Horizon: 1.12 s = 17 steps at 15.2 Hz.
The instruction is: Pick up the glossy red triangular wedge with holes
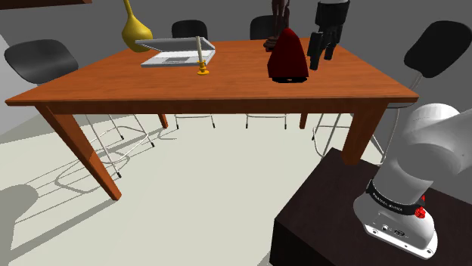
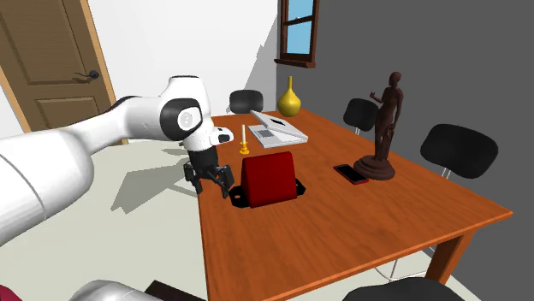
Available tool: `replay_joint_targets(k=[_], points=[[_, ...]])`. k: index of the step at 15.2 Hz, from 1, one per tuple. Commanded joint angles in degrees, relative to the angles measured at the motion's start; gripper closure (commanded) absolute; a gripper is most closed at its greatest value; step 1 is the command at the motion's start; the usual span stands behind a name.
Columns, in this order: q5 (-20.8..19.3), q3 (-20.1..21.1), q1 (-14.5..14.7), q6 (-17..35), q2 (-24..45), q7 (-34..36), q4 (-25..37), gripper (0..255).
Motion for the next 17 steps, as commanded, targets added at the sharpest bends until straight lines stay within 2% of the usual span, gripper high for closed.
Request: replay_joint_targets(k=[1,4,6,8,9,11,12,14,16,17], points=[[0.0,0.0,0.0,0.0,0.0,0.0,0.0,0],[-5.6,5.2,-3.3,17.9,-6.0,9.2,-9.8,0],[-10.4,9.2,-6.7,30.0,-8.5,16.6,-15.5,0],[-16.2,14.0,-11.9,42.0,-10.0,25.5,-20.1,0],[-19.5,17.0,-15.5,47.9,-10.5,30.7,-22.0,0],[-26.6,24.4,-25.4,59.5,-11.6,42.7,-24.5,0],[-30.0,28.9,-31.8,65.1,-12.8,49.5,-25.2,0],[-35.5,39.2,-46.5,75.4,-17.8,64.1,-25.4,0],[-37.1,48.7,-61.2,83.7,-27.1,78.1,-24.6,0],[-36.2,50.2,-63.5,84.9,-29.1,79.7,-24.5,0]])
